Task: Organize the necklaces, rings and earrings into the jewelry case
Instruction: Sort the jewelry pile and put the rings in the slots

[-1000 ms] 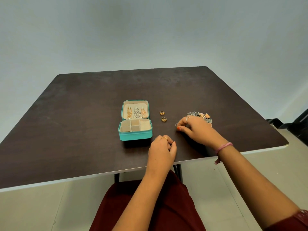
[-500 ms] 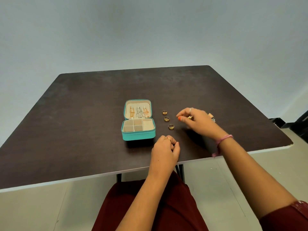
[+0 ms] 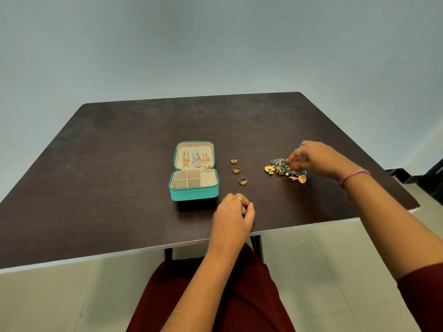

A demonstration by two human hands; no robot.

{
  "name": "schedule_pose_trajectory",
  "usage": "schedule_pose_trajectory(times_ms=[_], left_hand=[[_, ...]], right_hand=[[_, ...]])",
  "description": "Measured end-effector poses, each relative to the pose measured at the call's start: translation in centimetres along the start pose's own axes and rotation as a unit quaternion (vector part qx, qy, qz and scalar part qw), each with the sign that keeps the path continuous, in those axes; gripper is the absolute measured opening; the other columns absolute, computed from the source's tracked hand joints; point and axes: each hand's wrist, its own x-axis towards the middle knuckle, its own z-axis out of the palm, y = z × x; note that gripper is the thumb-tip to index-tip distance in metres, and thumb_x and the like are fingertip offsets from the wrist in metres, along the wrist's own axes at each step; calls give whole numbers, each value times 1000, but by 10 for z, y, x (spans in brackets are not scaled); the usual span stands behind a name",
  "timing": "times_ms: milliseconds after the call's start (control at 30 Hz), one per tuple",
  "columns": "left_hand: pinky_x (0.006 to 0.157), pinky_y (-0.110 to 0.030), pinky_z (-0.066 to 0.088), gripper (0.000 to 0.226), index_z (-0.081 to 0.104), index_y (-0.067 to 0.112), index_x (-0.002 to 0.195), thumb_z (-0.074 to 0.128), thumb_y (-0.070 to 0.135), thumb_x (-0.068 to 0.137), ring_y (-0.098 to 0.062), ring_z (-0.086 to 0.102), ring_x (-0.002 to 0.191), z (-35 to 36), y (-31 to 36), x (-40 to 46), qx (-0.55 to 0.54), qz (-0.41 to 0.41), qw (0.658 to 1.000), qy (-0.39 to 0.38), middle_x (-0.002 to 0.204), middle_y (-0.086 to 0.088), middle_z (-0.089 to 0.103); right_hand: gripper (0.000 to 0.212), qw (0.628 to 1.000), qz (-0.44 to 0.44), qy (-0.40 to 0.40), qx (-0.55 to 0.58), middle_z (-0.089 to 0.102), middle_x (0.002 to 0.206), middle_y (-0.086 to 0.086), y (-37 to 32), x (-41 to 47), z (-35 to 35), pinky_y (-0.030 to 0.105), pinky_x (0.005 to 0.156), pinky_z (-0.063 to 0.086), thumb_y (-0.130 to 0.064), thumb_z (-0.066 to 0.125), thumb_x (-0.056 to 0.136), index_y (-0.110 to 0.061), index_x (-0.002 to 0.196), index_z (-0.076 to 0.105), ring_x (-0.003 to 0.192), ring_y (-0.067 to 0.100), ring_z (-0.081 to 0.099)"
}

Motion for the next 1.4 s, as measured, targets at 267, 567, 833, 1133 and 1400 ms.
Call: schedule_pose_trajectory(times_ms=[267, 567, 833, 1133, 1400], left_hand=[[55, -9, 33, 16, 59, 16, 78, 59, 23, 92, -5, 44, 59, 0, 0, -1, 11, 7, 1000, -2, 69, 11, 40], [59, -9, 36, 14, 58, 17, 78, 59, 23, 91, -7, 44, 58, -1, 2, -2, 12, 6, 1000, 0, 69, 10, 40], [56, -10, 33, 15, 58, 17, 78, 59, 23, 91, -6, 43, 58, 0, 2, -1, 10, 5, 1000, -1, 70, 10, 42], [57, -10, 33, 14, 61, 14, 78, 61, 21, 90, -5, 44, 60, -1, 0, -1, 0, 11, 1000, 4, 71, 9, 46], [59, -11, 34, 15, 63, 12, 75, 63, 18, 89, -3, 45, 62, -6, -1, 0, -39, 5, 999, 8, 63, 12, 46]], right_hand=[[29, 999, -19, -29, -7, 44, 98, -5, 1, 2, -1, 35, 79, 43, -35, 65, 87, -34, 115, 62, 92, 13, 49], [34, 995, -49, -85, 31, 48, 101, 0, -4, 9, -8, 26, 76, 38, -33, 64, 88, -24, 121, 63, 88, 12, 49], [14, 993, -29, -62, 97, 49, 91, -6, -1, 13, -6, 18, 67, 42, -24, 67, 85, -19, 98, 71, 80, 10, 56], [9, 986, -52, 78, 138, 57, 92, -3, 0, -4, -1, 18, 66, 40, -23, 61, 88, -22, 87, 70, 81, 10, 57], [18, 995, -38, 47, 81, 62, 80, -8, -14, -10, -12, 16, 62, 41, -19, 57, 90, -13, 96, 73, 72, 7, 59]])
